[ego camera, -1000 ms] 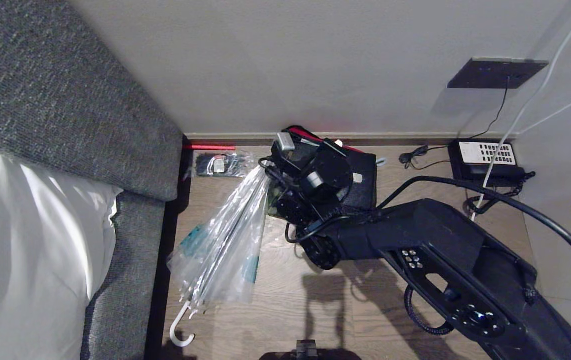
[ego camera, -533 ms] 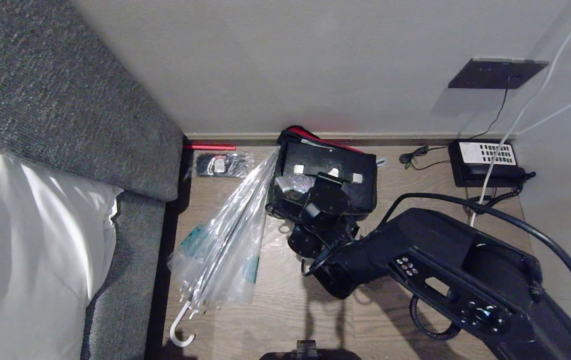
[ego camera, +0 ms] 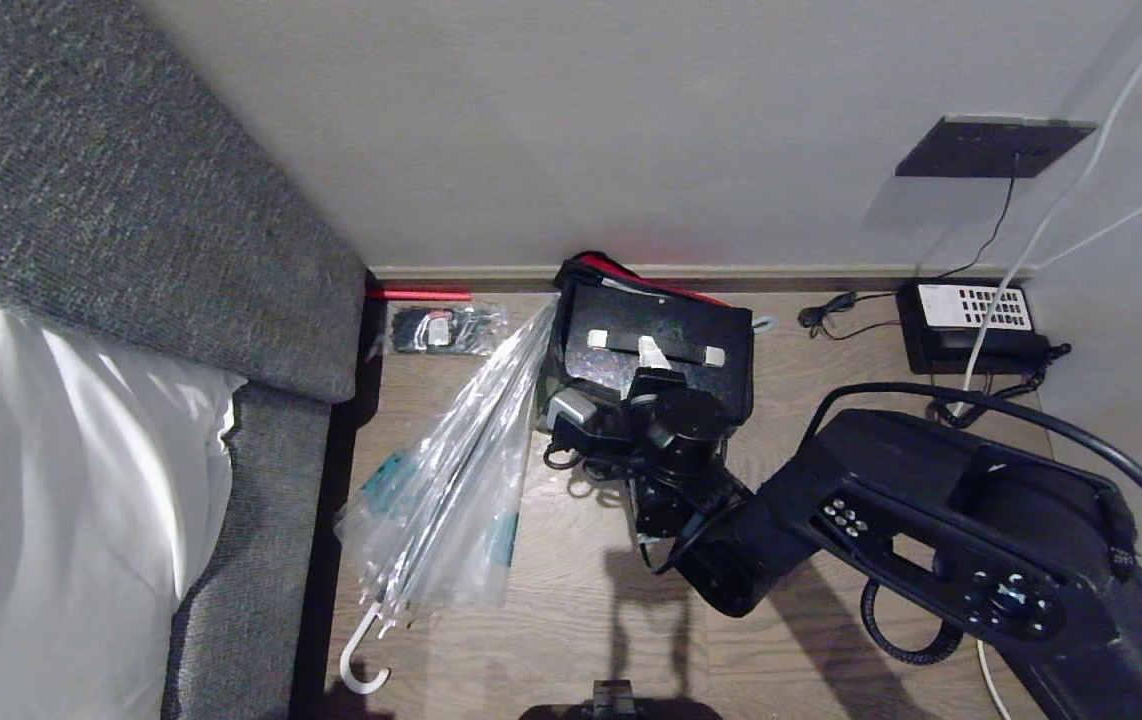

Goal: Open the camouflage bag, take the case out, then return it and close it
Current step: Grip the handle

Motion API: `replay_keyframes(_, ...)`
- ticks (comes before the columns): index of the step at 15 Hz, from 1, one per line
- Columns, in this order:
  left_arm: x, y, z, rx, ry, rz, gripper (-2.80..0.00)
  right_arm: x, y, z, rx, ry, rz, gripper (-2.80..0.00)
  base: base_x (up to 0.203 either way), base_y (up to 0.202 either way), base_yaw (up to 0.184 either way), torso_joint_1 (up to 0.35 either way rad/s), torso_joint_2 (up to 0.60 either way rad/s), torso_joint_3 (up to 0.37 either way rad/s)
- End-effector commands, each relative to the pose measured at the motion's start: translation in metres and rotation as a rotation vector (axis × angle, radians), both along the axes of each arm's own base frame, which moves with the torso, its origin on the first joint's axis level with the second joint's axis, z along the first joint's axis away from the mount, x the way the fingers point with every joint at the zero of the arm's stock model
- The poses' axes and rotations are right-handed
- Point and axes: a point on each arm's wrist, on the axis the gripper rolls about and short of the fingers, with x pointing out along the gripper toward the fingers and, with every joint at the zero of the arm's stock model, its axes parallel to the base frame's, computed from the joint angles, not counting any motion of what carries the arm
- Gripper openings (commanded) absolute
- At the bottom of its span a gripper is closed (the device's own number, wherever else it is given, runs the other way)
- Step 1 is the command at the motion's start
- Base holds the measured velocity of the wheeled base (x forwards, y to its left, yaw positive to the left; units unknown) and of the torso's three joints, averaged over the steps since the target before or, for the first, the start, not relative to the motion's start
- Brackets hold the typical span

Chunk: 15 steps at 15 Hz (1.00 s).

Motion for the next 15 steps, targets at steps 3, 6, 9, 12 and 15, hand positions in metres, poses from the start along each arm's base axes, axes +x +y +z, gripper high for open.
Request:
replay_keyframes(3, 0.000, 0.000, 0.000, 0.000, 0.002, 0.001, -2.80, 0.027, -0.012, -0.005, -0.063, -0.042, -0.064, 0.00, 0.000, 0.000, 0.000, 0.000, 0.00, 0.000)
replay_keyframes(6, 0.000, 0.000, 0.000, 0.000, 0.000, 0.001, -2.80, 0.038, -0.015, -0.017, -0.077, -0.023, -0.166, 0.00, 0.000, 0.000, 0.000, 0.000, 0.00, 0.000)
replay_keyframes(9, 0.000, 0.000, 0.000, 0.000, -0.003, -0.001, -2.80, 0.047, -0.009, -0.024, -0.042, -0.043, -0.193, 0.00, 0.000, 0.000, 0.000, 0.000, 0.00, 0.000)
replay_keyframes(12, 0.000, 0.000, 0.000, 0.000, -0.005, -0.001, -2.80, 0.056, -0.001, -0.010, 0.010, -0.120, -0.195, 0.00, 0.000, 0.000, 0.000, 0.000, 0.00, 0.000)
replay_keyframes(15, 0.001, 0.000, 0.000, 0.000, -0.005, -0.001, -2.80, 0.056, -0.002, -0.011, -0.009, -0.122, -0.196, 0.00, 0.000, 0.000, 0.000, 0.000, 0.00, 0.000)
